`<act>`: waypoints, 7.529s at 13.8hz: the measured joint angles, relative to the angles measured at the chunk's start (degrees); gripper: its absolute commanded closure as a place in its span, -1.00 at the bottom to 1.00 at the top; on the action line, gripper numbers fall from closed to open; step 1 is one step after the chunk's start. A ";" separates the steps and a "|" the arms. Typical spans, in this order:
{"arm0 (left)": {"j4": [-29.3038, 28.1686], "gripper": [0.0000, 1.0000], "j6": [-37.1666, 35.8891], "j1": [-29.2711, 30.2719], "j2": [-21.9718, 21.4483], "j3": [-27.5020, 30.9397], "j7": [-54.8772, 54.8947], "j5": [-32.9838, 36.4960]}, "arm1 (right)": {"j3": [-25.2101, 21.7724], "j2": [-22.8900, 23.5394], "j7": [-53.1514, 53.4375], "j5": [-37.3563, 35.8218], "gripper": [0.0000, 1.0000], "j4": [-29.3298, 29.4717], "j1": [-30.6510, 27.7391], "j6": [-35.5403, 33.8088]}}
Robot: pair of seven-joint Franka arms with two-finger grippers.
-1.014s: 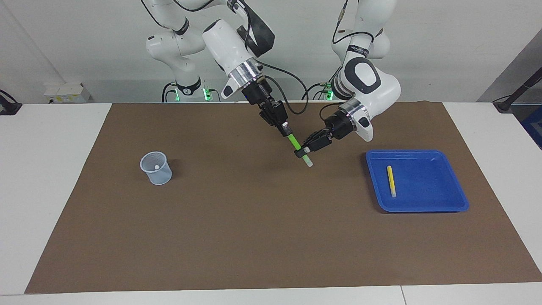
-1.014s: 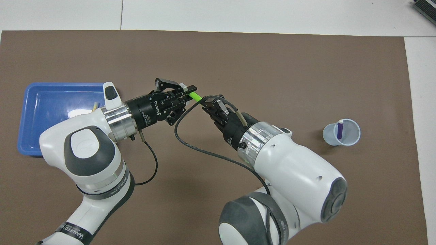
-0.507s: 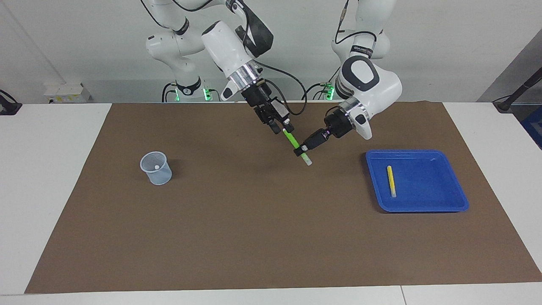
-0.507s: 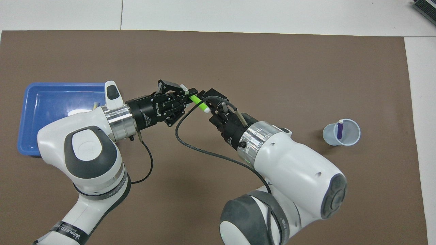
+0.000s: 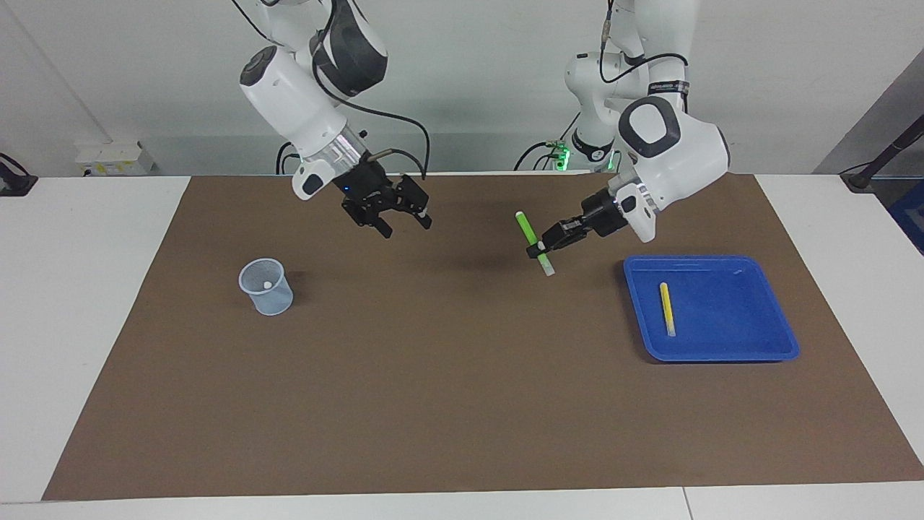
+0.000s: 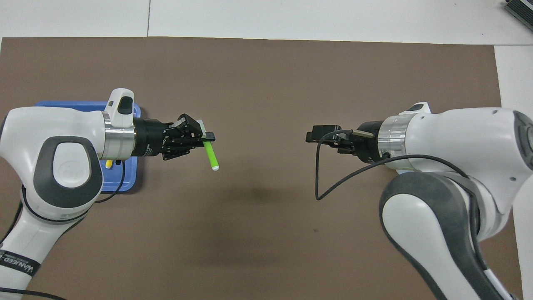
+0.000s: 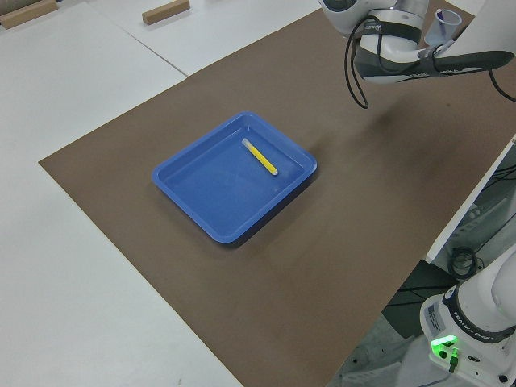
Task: Right arm passes pens to left for tray arrangement
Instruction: 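Open the right gripper and withdraw it while the left gripper holds the pen, then lower the green pen into the blue tray and release it with the left gripper, then grasp a purple pen in the white cup with the right gripper and lift, then carry the purple pen toward the left gripper while the left gripper approaches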
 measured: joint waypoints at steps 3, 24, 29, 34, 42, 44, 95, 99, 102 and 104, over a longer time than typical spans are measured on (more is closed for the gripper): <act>1.96 1.00 -6.15 2.28 0.00 0.03 1.23 12.28 | -0.01 -0.05 -8.29 -10.95 -1.00 -0.06 -1.34 -5.03; 6.63 1.00 -14.87 20.62 4.51 0.49 29.80 47.34 | 0.07 8.87 -41.30 -37.85 -0.59 -5.25 -14.82 1.49; 7.47 1.00 -11.03 23.30 8.23 0.48 32.75 49.28 | 0.05 8.82 -41.32 -37.85 -0.12 -5.37 -15.84 0.25; 7.93 1.00 -5.81 24.84 12.02 0.42 34.34 49.35 | 0.08 8.39 -41.32 -37.85 0.01 -5.10 -15.93 -1.29; 7.88 1.00 2.78 27.04 17.04 0.51 35.05 51.09 | 0.54 8.17 -41.32 -37.80 1.00 -4.99 -16.47 -1.83; 7.49 1.00 4.69 27.46 17.77 0.50 35.06 51.14 | 0.52 8.17 -41.32 -37.80 1.00 -4.99 -16.62 -1.80; 10.47 -0.54 -4.02 19.18 10.72 -1.80 -11.11 -7.96 | 9.77 7.10 34.20 -2.23 1.00 -14.66 14.23 62.00; 5.83 -0.50 -2.39 16.51 8.84 -1.82 -11.43 -14.89 | 9.75 13.81 34.20 -1.49 1.00 -14.48 16.42 74.98; 4.37 -0.45 0.65 11.90 8.34 -1.95 -11.51 -18.81 | 9.69 16.71 34.23 -1.35 1.00 -12.21 16.69 76.67; 2.86 -0.45 2.76 9.15 7.95 -2.01 -11.28 -21.53 | 9.62 17.38 34.24 -0.18 1.00 -10.45 16.68 76.67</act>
